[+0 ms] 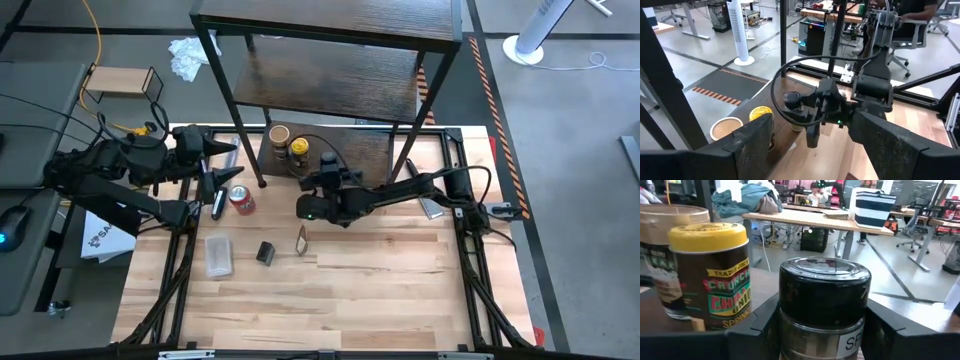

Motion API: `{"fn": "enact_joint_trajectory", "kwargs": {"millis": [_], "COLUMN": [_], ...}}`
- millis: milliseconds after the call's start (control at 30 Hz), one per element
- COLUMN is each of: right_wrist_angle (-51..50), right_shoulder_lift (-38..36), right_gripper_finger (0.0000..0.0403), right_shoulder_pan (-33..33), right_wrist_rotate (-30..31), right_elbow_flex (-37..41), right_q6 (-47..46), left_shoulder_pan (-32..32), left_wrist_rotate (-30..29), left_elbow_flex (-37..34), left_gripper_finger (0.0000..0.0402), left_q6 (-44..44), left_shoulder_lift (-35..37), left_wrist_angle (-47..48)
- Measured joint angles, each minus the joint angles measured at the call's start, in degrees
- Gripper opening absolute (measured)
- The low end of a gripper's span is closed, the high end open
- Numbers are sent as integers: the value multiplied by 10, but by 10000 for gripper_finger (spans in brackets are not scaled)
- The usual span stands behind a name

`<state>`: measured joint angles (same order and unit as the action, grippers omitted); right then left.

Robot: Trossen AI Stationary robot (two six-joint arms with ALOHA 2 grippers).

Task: Shelf spices
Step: Put the black seasoning bottle on the bottom shelf aligned with the yellow seasoning bottle

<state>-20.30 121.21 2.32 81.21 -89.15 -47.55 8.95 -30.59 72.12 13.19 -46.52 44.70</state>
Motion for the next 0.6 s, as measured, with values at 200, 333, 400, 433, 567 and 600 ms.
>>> {"fn": "enact_joint_trajectory", "kwargs": {"millis": [200, 333, 400, 433, 567, 600], "right_wrist_angle": [30, 37, 39, 42, 53, 52], "right_shoulder_lift": [-1, -2, -2, -2, -2, -2], "right_gripper_finger": [184, 184, 184, 184, 223, 241], "right_shoulder_pan": [-9, -12, -12, -12, -12, -12], "right_wrist_rotate": [2, 6, 7, 6, -8, -30], "right_elbow_flex": [19, 27, 27, 27, 28, 28], "right_q6": [37, 19, 18, 22, 44, 40], "left_shoulder_pan": [1, 1, 1, 1, 1, 1], "left_wrist_rotate": [2, 2, 2, 2, 2, 2], "left_elbow_flex": [0, 0, 0, 0, 0, 0], "left_gripper_finger": [289, 289, 289, 289, 289, 289], "left_q6": [-12, -18, -19, -19, -19, -19], "left_shoulder_lift": [0, 0, 0, 0, 0, 0], "left_wrist_angle": [0, 0, 0, 0, 0, 0]}}
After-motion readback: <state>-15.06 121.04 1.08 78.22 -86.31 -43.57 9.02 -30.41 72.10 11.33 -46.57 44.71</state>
